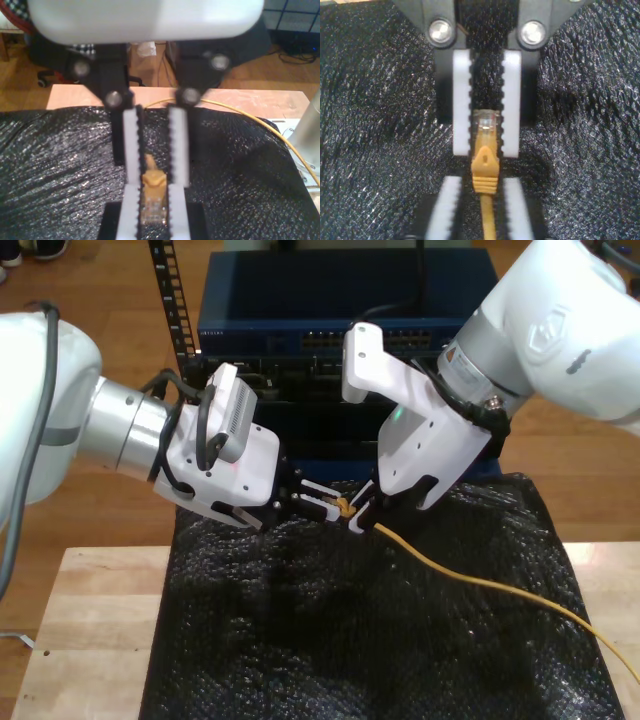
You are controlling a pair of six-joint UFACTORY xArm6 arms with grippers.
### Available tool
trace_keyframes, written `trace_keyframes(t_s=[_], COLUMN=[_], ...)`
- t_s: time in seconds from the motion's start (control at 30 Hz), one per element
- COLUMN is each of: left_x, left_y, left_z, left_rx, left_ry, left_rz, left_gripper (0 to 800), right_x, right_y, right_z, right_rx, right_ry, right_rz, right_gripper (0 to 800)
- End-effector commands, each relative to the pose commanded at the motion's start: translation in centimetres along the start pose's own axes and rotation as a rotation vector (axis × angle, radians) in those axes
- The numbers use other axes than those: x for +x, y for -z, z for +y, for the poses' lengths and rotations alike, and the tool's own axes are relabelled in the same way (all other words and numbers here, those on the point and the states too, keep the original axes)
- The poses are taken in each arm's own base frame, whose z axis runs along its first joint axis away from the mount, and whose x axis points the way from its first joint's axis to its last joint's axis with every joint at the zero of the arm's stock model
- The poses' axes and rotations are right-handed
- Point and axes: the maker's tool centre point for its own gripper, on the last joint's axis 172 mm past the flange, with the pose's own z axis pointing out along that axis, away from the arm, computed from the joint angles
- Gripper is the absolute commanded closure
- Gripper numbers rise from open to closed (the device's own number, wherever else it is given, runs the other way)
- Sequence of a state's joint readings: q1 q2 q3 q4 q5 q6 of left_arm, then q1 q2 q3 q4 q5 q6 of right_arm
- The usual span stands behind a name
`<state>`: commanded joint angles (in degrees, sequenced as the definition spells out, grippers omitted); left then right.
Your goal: Grab the cable and plug it in
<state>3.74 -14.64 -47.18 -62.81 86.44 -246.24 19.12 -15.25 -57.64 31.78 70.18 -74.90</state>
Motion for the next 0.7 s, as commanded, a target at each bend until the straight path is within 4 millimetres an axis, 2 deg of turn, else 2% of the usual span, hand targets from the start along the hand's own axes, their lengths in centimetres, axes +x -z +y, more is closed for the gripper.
trace_keyframes(t_s=[0.07,0.3,0.5,0.7], left_x=[0.0,-0.5,0.7,0.8], left_y=[0.1,-0.1,0.6,0.5], left_z=[0.0,0.1,-0.4,0.4], left_rx=[0.002,0.005,0.025,-0.035], left_ry=[-0.002,0.023,0.03,0.118], left_rz=[0.0,0.013,0.056,0.088], left_gripper=[793,798,798,798], right_x=[0.0,0.1,0.8,1.0], right_y=[0.1,0.2,0.9,1.2], right_z=[0.0,0.1,0.4,0.5], right_rx=[-0.002,-0.005,-0.018,-0.025], right_ry=[0.003,0.006,0.056,0.062], right_rz=[-0.001,0.001,0.007,0.012], right_gripper=[462,386,205,58])
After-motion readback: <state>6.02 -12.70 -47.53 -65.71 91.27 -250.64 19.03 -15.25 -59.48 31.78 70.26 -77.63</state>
